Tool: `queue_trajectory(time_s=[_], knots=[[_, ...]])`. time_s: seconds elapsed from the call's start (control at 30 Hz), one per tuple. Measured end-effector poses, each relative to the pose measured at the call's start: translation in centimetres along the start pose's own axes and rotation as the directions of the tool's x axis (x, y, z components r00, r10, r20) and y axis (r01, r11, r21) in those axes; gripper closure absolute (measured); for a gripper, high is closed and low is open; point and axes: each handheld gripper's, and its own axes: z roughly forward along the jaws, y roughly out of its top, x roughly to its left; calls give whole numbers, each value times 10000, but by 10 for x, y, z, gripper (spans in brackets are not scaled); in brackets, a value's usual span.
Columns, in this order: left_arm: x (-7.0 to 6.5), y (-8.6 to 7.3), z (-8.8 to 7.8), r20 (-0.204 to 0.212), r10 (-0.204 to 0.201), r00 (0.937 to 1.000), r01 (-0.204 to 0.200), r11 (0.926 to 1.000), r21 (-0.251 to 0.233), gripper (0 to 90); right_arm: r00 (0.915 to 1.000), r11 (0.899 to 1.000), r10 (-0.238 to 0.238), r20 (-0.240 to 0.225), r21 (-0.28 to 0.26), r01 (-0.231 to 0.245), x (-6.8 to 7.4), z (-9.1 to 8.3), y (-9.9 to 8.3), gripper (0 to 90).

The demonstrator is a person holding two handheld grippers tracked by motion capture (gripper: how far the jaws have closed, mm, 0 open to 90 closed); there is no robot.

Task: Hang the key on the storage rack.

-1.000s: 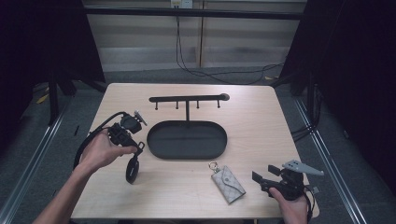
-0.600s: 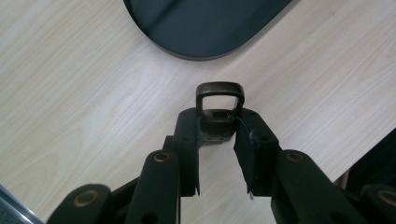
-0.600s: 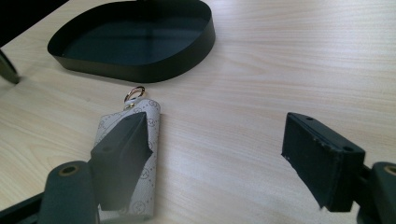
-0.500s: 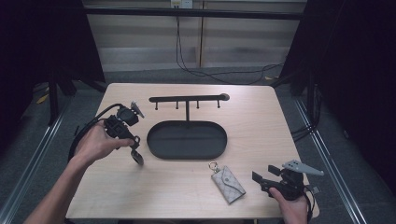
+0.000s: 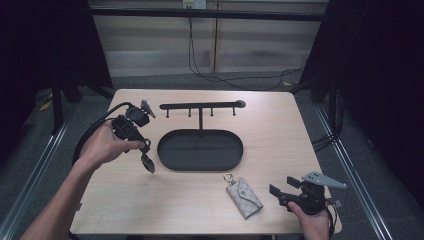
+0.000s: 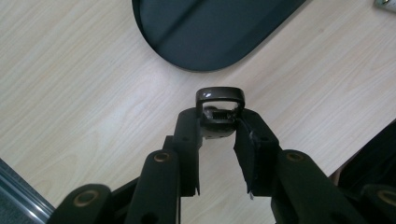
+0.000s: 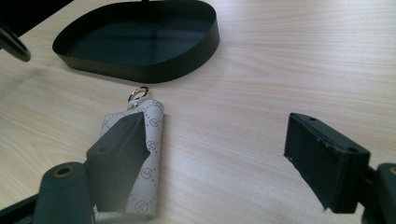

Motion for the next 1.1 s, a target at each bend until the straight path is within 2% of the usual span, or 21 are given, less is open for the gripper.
queue_trajectory(time_s=[0.33,0.53,0.67,0.83,1.1], knots=[[0,15,-7,162,118,9998,-120,9999,108,708,9999,9999,-91,-52,57,91,1,1,0,175],[-2,30,-18,171,228,9996,-230,9997,110,708,9998,9998,-164,-70,98,165,1,1,0,170],[-2,37,-22,235,187,9995,-188,9998,39,708,9998,9998,-175,-97,82,176,1,1,0,166],[0,45,-21,227,147,9996,-152,9997,209,708,9998,9998,-179,-86,132,180,1,2,0,166],[5,59,-21,83,-146,9999,144,9995,295,708,9998,9998,-164,-123,132,166,1,2,0,166]])
